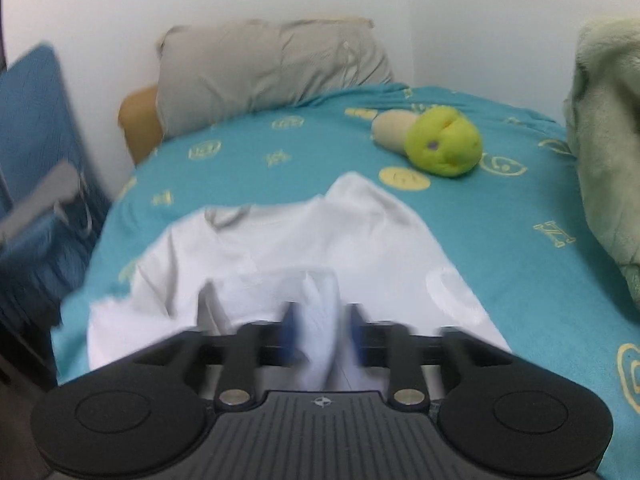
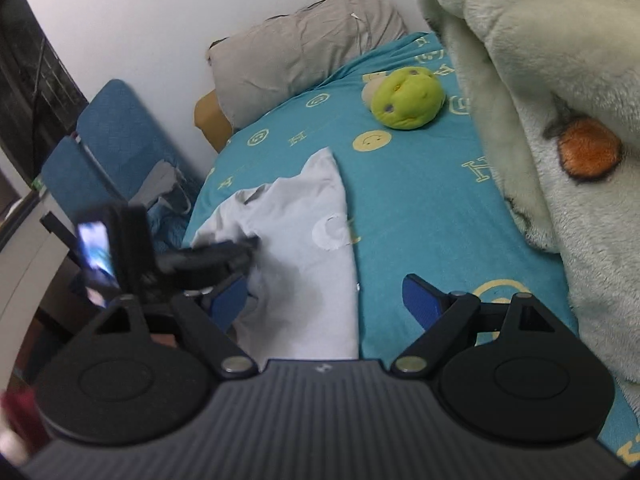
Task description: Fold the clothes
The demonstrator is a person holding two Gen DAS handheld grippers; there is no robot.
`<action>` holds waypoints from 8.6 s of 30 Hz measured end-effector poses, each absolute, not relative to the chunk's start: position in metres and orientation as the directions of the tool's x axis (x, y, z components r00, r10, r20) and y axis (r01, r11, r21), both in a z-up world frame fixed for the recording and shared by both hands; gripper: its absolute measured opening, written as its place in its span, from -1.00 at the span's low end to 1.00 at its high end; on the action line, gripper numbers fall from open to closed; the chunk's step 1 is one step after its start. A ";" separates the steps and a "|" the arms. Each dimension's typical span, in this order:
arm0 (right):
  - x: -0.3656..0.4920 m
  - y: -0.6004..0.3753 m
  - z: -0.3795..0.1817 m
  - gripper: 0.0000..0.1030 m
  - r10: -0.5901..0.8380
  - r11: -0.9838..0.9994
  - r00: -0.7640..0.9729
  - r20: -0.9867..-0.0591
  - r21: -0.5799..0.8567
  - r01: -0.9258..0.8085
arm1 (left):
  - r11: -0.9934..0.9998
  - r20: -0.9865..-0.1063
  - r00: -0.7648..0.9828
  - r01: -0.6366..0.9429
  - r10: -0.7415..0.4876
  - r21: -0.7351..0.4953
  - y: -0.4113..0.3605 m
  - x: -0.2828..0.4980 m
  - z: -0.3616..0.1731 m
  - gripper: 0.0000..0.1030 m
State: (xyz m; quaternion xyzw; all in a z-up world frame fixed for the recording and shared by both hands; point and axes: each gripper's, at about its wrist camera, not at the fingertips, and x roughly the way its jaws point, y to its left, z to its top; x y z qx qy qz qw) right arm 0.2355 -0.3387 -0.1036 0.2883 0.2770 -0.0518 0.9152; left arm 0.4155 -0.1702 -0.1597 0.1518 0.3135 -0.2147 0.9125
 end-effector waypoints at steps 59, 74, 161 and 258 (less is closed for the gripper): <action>0.489 -0.217 -0.090 -0.90 0.057 0.984 0.856 -0.514 0.174 0.038 | 0.943 -0.557 0.763 0.301 -0.328 -0.144 0.074 0.178 -0.084 0.86; 0.504 -0.288 -0.180 -0.61 -0.008 0.910 0.806 -0.591 0.330 0.251 | 0.953 -0.597 0.752 0.293 -0.280 -0.078 0.058 0.197 -0.104 0.86; 0.084 -0.260 -0.110 0.75 0.226 0.816 0.701 -0.677 0.524 0.243 | 0.849 -0.846 0.295 0.441 -0.443 -0.291 0.214 0.151 -0.127 -0.96; -0.012 -0.294 0.032 -0.85 0.328 0.751 0.775 -0.540 0.647 0.133 | 0.761 -0.481 0.615 0.343 -0.625 -0.550 0.094 -0.018 0.091 -0.95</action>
